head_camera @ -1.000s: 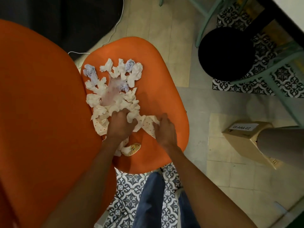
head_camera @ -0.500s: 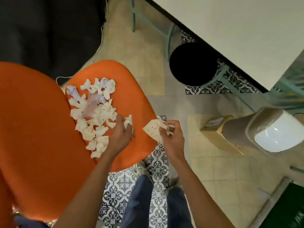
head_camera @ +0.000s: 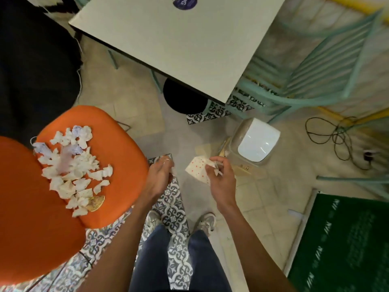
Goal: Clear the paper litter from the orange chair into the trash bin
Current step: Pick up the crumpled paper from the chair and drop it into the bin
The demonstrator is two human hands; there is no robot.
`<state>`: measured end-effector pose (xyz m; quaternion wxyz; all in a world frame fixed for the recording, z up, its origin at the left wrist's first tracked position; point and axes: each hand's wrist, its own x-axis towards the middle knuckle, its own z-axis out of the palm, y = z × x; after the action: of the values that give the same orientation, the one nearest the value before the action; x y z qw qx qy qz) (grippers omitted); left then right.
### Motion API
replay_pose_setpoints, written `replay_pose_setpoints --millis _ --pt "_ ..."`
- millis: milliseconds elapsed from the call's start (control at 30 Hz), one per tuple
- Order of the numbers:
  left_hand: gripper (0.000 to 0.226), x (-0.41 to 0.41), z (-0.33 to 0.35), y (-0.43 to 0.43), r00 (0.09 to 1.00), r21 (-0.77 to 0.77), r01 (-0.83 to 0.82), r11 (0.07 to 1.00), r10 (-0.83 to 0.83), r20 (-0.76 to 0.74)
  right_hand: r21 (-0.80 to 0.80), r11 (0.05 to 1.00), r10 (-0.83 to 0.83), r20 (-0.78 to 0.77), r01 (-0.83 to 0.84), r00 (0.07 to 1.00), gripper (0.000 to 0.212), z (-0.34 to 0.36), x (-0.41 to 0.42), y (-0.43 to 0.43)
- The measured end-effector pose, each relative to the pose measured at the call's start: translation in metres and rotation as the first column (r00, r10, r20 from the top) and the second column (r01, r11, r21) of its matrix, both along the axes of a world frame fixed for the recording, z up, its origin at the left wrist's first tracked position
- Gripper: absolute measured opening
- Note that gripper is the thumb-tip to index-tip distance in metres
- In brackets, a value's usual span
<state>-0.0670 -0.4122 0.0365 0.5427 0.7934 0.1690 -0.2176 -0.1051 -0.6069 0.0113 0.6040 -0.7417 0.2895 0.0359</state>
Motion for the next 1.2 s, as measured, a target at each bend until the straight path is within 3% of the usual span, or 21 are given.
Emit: replay_pose_setpoints --millis 200,333,400,467,767,1000,1200 --pt "0.035 -0.001 0.016 -0.106 0.996 -0.061 0.052 0.997 -0.057 -0.073 -0.062 0.988 -0.141 -0.023 0.139 0.99 0.03 0.018 -0.022 -0.095" --pt "0.039 0.008 0.009 -0.15 0.959 -0.088 0.182 0.979 -0.197 -0.203 -0.081 0.967 -0.245 -0.046 0.241 0.968 0.032 0.012 -0.03 -0.136" --pt "0.031 0.015 0.012 -0.173 0.936 -0.057 0.277 0.959 -0.283 -0.211 -0.114 0.953 -0.285 -0.037 0.279 0.958 0.033 0.008 -0.031 -0.152" --pt "0.019 0.026 0.006 -0.19 0.902 0.033 0.402 0.915 -0.389 -0.187 -0.15 0.941 -0.312 -0.038 0.304 0.949 0.031 0.002 -0.028 -0.165" --pt "0.032 0.085 -0.047 -0.239 0.761 0.188 0.649 0.737 -0.632 -0.15 -0.303 0.904 -0.35 -0.115 0.302 0.93 0.038 -0.05 0.008 -0.192" --pt "0.039 0.125 -0.099 -0.257 0.721 0.27 0.663 0.698 -0.693 0.021 -0.36 0.902 -0.307 -0.145 0.238 0.941 0.034 -0.089 0.055 -0.194" --pt "0.037 0.135 -0.129 -0.269 0.688 0.342 0.665 0.663 -0.723 0.065 -0.382 0.895 -0.305 -0.152 0.229 0.94 0.03 -0.125 0.08 -0.19"
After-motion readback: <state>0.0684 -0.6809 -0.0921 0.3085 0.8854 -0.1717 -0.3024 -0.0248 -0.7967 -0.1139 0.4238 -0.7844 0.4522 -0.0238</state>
